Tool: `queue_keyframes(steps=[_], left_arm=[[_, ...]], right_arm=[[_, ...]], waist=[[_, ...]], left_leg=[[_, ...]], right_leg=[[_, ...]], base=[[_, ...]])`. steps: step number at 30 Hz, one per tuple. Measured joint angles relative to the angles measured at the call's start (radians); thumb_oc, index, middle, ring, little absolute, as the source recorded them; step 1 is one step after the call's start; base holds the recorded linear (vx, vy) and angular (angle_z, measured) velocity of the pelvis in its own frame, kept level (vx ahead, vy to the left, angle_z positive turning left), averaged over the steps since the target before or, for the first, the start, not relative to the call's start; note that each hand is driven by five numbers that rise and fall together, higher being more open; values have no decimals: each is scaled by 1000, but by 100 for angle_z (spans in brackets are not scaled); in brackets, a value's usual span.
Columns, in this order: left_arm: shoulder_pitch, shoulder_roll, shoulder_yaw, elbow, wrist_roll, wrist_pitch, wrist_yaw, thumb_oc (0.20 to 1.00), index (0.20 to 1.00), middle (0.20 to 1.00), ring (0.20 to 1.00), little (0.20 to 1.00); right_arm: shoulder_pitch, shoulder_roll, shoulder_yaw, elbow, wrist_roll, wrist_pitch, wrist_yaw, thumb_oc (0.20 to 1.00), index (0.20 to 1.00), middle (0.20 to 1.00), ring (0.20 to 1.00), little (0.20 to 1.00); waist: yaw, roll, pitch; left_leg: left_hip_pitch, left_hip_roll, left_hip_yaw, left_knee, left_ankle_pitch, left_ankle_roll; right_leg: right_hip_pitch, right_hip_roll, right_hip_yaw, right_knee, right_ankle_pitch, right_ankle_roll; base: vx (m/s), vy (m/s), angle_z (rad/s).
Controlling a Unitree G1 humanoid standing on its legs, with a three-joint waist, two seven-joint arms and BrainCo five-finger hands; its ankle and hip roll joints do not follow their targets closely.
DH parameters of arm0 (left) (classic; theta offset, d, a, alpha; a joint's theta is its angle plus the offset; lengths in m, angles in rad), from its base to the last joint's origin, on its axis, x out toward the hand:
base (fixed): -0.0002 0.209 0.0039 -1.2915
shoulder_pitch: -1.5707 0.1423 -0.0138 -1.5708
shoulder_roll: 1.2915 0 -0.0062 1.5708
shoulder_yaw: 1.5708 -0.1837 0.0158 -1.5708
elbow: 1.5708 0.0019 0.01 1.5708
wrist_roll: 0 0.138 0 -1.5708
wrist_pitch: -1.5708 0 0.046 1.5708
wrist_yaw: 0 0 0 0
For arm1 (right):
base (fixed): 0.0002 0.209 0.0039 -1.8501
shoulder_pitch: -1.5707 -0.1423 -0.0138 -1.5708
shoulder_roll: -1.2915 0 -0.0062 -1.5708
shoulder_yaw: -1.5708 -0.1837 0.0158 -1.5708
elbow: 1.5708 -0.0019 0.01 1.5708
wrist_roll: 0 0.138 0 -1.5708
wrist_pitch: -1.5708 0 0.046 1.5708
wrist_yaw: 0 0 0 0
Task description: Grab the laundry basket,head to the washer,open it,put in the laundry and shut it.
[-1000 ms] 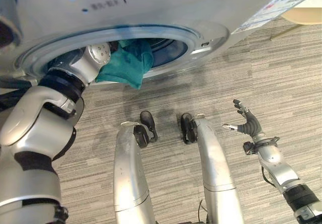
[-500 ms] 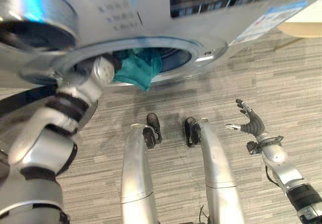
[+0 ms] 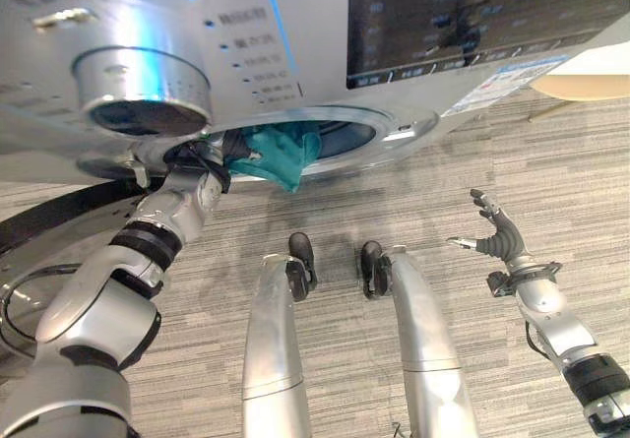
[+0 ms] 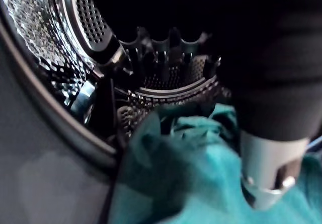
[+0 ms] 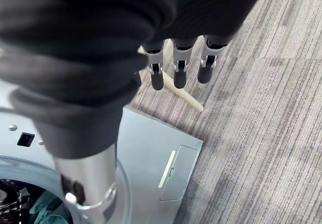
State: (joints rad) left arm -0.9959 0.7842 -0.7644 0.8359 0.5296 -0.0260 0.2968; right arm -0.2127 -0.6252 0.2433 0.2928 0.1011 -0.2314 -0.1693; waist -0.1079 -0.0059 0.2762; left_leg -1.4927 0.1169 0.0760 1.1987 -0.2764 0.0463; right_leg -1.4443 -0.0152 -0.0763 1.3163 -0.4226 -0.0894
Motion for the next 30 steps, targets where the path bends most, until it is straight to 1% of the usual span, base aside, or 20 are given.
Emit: queue_keyframes(steps=[1, 4, 7, 9, 12, 13, 15, 17, 18, 19, 20, 22, 25, 26, 27, 30], left_arm=[[-18, 1, -49, 53, 50, 15, -10, 1000, 1000, 1000, 1000, 1000], [-38, 1, -74, 101, 152, 38, -17, 1000, 1000, 1000, 1000, 1000], [-75, 1, -75, 118, 163, 34, -24, 1000, 1000, 1000, 1000, 1000], [-79, 2, -75, 114, 165, 33, -26, 200, 200, 200, 200, 200], [-82, 5, -71, 103, 183, 34, -23, 200, 200, 200, 200, 200], [-90, 10, -69, 83, 189, 34, -17, 200, 200, 200, 200, 200], [-84, 24, -48, 47, 181, 29, -14, 200, 200, 200, 200, 200], [-77, 32, -44, 36, 181, 27, -1, 200, 200, 200, 200, 200], [-69, 33, -29, 24, 157, 23, 2, 200, 200, 200, 200, 200], [-48, 26, 9, 1, 133, 18, 2, 200, 200, 200, 200, 200], [-36, 22, 23, -16, 71, 11, 24, 200, 200, 200, 200, 200], [-19, 8, 69, -46, -27, -1, 21, 200, 200, 200, 200, 200], [17, -68, 254, -80, -304, -34, 61, 200, 200, 200, 200, 200], [43, -110, 339, -105, -394, -52, 71, 200, 200, 200, 200, 200], [54, -142, 382, -119, -469, -67, 83, 200, 200, 200, 200, 200], [54, -157, 390, -127, -596, -97, 91, 200, 200, 200, 200, 200]], right_arm=[[6, -18, -1, -2, 15, -6, 1, 1000, 1000, 1000, 1000, 1000], [22, -50, -4, -13, 38, -9, 11, 1000, 1000, 1000, 1000, 1000], [31, -64, -8, -38, 62, -16, 21, 1000, 1000, 1000, 1000, 1000], [41, -63, -15, -47, 76, -29, 22, 1000, 1000, 1000, 1000, 1000], [41, -63, -17, -47, 77, -36, 23, 1000, 1000, 1000, 1000, 1000], [41, -62, -28, -47, 77, -38, 22, 1000, 1000, 1000, 1000, 1000], [39, -62, -42, -48, 76, -40, 20, 1000, 1000, 1000, 1000, 1000], [39, -62, -41, -48, 76, -43, 19, 1000, 1000, 1000, 1000, 1000], [38, -58, -42, -46, 74, -44, 18, 1000, 1000, 1000, 1000, 1000], [38, -51, -45, -46, 74, -44, 12, 1000, 1000, 1000, 1000, 1000], [37, -46, -43, -47, 73, -45, 5, 1000, 1000, 1000, 1000, 1000], [34, -27, -45, -42, 73, -45, -4, 1000, 1000, 1000, 1000, 1000], [29, 16, -42, -40, 64, -44, -8, 1000, 1000, 1000, 1000, 1000], [29, 31, -41, -40, 63, -44, -16, 1000, 1000, 1000, 1000, 1000], [30, 42, -39, -41, 62, -44, -21, 1000, 1000, 1000, 1000, 1000], [27, 54, -38, -43, 62, -46, -27, 1000, 1000, 1000, 1000, 1000]], waist=[[-2, 0, 0], [-19, -4, 3], [-21, -6, 3], [-21, -7, 10], [-19, -15, 20], [-16, -15, 32], [-14, -15, 44], [-14, -16, 48], [-13, -16, 48], [-13, -16, 48], [-13, -16, 48], [-12, -16, 48], [-23, -16, 48], [-27, -17, 48], [-29, -17, 48], [-35, -17, 48]], left_leg=[[-26, 5, 1, 21, -5, 5], [-78, 6, 0, 47, -8, 9], [-106, 7, 0, 54, -7, 11], [-110, 8, 2, 62, -8, 12], [-109, 8, 3, 61, -7, 14], [-109, 6, 3, 60, -5, 16], [-108, 4, 5, 60, -4, 18], [-108, 4, 7, 60, -4, 18], [-108, 3, 7, 59, -4, 18], [-107, 3, 8, 58, -4, 18], [-107, 2, 10, 56, -4, 18], [-106, 2, 11, 51, -4, 18], [-100, -1, 11, 38, 1, 16], [-95, 0, 14, 36, 1, 14], [-90, 1, 17, 35, 1, 14], [-86, 4, 21, 32, 2, 12]], right_leg=[[-25, 2, 0, 16, 0, 0], [-75, 1, 0, 41, 0, 1], [-104, 3, 3, 45, 3, 5], [-110, 3, 6, 54, 3, 7], [-110, 3, 8, 54, 3, 6], [-110, 2, 8, 54, 1, 3], [-110, 1, 10, 55, 0, 7], [-111, 1, 11, 55, 0, 8], [-111, 0, 11, 55, 2, 10], [-111, 0, 13, 55, 5, 14], [-113, 0, 15, 54, 6, 13], [-111, -1, 15, 50, 6, 13], [-106, -1, 15, 37, 9, 17], [-102, -1, 17, 36, 9, 17], [-98, -1, 19, 33, 9, 17], [-97, 2, 24, 30, 10, 18]], base=[[7, -5, -9], [1, -3, -2], [8, 2, -6], [1, -2, -2], [0, 0, 0], [0, 0, 0], [0, 0, 0], [0, 0, 0], [0, 0, 0], [0, 0, 0], [0, 0, 0], [0, 0, 0], [0, 0, 0], [0, 0, 0], [0, 0, 0], [5, -7, -2]])
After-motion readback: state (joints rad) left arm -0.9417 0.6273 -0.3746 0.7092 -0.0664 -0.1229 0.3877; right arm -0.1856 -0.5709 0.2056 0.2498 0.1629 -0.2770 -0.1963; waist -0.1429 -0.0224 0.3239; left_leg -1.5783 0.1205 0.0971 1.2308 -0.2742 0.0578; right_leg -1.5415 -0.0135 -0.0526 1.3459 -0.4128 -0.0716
